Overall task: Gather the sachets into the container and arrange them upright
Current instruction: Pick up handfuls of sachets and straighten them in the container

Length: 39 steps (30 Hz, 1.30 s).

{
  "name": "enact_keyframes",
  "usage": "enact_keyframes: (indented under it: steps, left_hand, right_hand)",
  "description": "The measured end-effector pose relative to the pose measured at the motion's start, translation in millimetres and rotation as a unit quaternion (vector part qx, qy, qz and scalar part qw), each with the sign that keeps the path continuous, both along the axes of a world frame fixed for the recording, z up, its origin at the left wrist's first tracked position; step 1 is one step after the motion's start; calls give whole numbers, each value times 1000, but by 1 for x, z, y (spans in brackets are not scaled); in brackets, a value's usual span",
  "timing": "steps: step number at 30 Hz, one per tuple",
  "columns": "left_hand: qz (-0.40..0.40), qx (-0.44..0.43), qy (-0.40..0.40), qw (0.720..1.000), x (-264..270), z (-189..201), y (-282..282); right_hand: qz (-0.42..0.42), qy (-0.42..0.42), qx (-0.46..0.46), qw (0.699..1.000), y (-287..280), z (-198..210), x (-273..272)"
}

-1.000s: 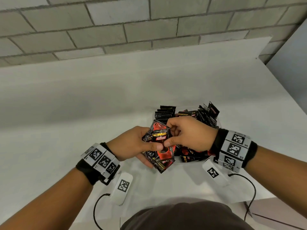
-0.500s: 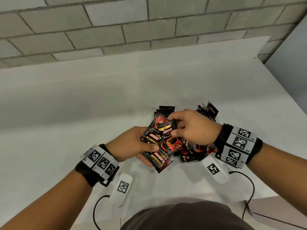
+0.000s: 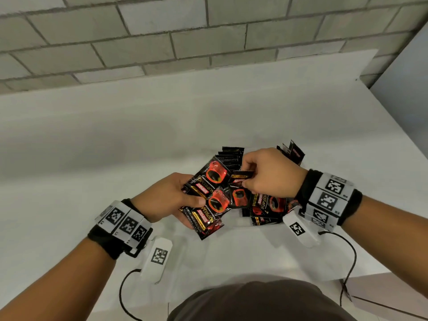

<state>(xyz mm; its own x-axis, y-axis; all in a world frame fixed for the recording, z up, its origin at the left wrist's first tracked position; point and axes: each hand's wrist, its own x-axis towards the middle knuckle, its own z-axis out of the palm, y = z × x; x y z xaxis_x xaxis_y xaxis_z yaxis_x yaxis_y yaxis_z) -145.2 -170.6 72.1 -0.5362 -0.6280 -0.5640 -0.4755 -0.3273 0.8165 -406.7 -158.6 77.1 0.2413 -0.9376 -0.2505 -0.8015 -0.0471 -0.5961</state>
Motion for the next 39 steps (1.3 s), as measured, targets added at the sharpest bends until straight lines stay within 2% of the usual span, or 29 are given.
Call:
enact_keyframes:
  steps: [8,12,16,22,27,30,33,36,39]
  left_hand:
    - [29,-20,1,999,37,15,-6]
    - [-4,-31,-3,1000,34,18,-5]
    - [-81,-56,-35,995,18,17,-4]
    - [-124,-111,-83,982,9,18,-9]
    - [-237,-202,-154,938,5,26,2]
    - [-322,-273,-202,884,-4,29,13]
    - [-377,-325,-222,838,-17,30,23]
    - [-391,-354,-229,818,-28,30,30]
    - [-378,-358,-245,818,-33,29,29]
  right_hand:
    - [64,42,-37,996,-2,-6,14]
    - [83,78,-27,993,-1,-7,20]
    - [69,43,-21,997,-1,-6,25]
    - [99,-17,-46,994,-1,-2,19]
    - [156,7,-33,987,1,-5,21]
    - [203,50,-55,976,1,-7,30]
    - [213,50,-91,972,-3,-7,33]
    - [197,30,-109,974,-8,-4,29]
    - [145,-3,-123,982,-8,-2,22]
